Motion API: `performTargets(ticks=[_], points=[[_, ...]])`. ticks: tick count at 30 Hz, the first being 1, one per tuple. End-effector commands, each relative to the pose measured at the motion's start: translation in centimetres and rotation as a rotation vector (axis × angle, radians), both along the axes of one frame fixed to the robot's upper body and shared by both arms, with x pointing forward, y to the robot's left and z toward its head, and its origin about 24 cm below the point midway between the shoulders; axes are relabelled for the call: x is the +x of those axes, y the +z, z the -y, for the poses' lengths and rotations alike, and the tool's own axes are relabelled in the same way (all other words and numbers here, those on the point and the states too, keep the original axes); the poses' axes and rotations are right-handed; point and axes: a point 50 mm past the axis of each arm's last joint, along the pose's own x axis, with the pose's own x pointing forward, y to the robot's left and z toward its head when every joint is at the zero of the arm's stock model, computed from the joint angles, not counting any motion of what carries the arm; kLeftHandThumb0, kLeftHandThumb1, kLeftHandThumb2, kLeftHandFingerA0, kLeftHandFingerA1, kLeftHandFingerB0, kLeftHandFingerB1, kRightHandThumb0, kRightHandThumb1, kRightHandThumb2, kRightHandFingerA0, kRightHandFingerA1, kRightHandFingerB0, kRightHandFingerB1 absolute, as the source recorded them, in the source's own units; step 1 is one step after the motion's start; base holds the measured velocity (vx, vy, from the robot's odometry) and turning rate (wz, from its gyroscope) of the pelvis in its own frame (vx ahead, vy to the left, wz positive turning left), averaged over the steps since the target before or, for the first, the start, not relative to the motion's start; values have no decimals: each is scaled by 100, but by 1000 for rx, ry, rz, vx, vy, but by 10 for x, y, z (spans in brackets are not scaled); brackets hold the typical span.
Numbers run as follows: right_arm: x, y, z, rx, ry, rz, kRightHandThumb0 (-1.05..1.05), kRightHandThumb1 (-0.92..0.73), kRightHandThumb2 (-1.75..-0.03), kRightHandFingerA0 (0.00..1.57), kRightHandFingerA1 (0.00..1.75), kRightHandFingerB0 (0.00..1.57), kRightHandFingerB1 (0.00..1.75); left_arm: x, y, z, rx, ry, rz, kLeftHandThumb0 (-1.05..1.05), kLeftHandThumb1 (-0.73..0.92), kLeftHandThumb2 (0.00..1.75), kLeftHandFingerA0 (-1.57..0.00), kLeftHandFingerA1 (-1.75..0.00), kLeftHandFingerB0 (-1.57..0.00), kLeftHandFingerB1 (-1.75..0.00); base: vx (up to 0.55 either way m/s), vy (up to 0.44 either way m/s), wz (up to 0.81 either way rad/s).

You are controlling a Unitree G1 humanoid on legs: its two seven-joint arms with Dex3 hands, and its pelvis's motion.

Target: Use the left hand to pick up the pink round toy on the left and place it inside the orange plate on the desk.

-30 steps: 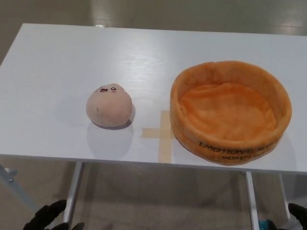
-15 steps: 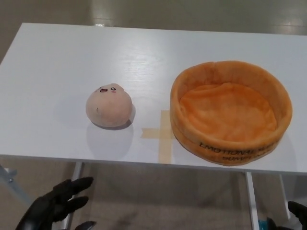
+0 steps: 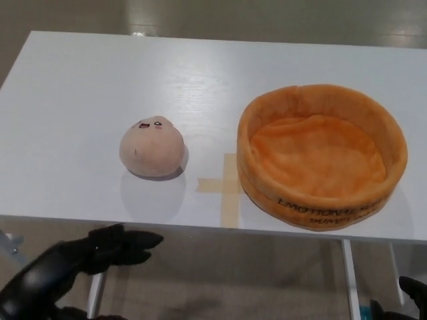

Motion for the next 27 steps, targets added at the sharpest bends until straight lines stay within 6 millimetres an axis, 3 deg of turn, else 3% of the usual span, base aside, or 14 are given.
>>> performTargets(ticks=[1,2,3,4,6,11,12,14,15,16,22,23,26,27], points=[[-2,-1,1,9,-12,5,-39,-33,-99,40,78,17,64,-49,94,39,-104,-663,80,-45,53,57,-44,-42,-41,-35,0,0,0],[-2,-1,1,-5,-10,0,-42,-32,-98,42,78,18,64,-49,97,39,-118,-652,90,-47,35,74,-34,-53,-31,-47,0,0,0],[-2,-1,1,-25,-7,-8,-42,-32,-98,42,78,18,64,-49,100,39,-131,-639,96,-47,35,74,-34,-53,-31,-47,0,0,0],[-1,0,1,-15,-7,-6,-47,-37,-97,41,83,16,67,-48,102,38,-148,-617,118,-42,50,54,-35,-40,-38,-34,0,0,0],[0,0,1,4,-12,1,-39,-32,-98,42,78,19,64,-45,108,38,-187,-569,169,-43,44,66,-31,-44,-31,-41,0,0,0],[0,0,1,13,-20,1,-37,-32,-98,40,76,18,64,-31,120,35,-249,-450,340,-40,45,63,-28,-44,-29,-38,0,0,0],[-1,0,1,-4,-13,4,-37,-38,-86,33,102,13,82,-5,127,28,-183,-336,410,-46,39,62,-13,-37,-17,-34,0,0,0],[-2,0,1,-8,-9,2,-39,-41,-86,31,103,10,83,12,133,23,-124,-255,461,-48,39,61,-11,-36,-18,-34,0,0,0],[-3,-1,2,2,-11,1,-37,-32,-98,43,80,20,65,31,135,20,-49,-182,499,-47,36,63,-7,-30,-10,-34,0,0,0],[-3,-1,2,9,-14,2,-37,-32,-98,43,80,20,65,47,135,18,1,-137,516,-47,36,63,-7,-30,-10,-34,0,0,0],[-3,-2,3,-7,-2,-18,-38,-32,-98,42,79,19,65,78,129,18,62,-79,517,-27,43,55,-9,-24,-15,-29,0,0,0],[-3,-1,3,-8,-6,-14,-40,-43,-83,34,101,12,81,87,127,18,121,-48,508,-22,44,55,-6,-23,-14,-29,0,0,0],[-3,-1,3,1,-9,-11,-36,-43,-82,32,102,11,82,103,124,20,214,-8,502,-27,44,53,-2,-26,-14,-28,0,0,0],[-3,-1,3,4,-8,-10,-36,-33,-98,42,78,19,64,111,122,20,264,13,499,-30,40,62,-4,-19,-11,-33,0,0,0]])
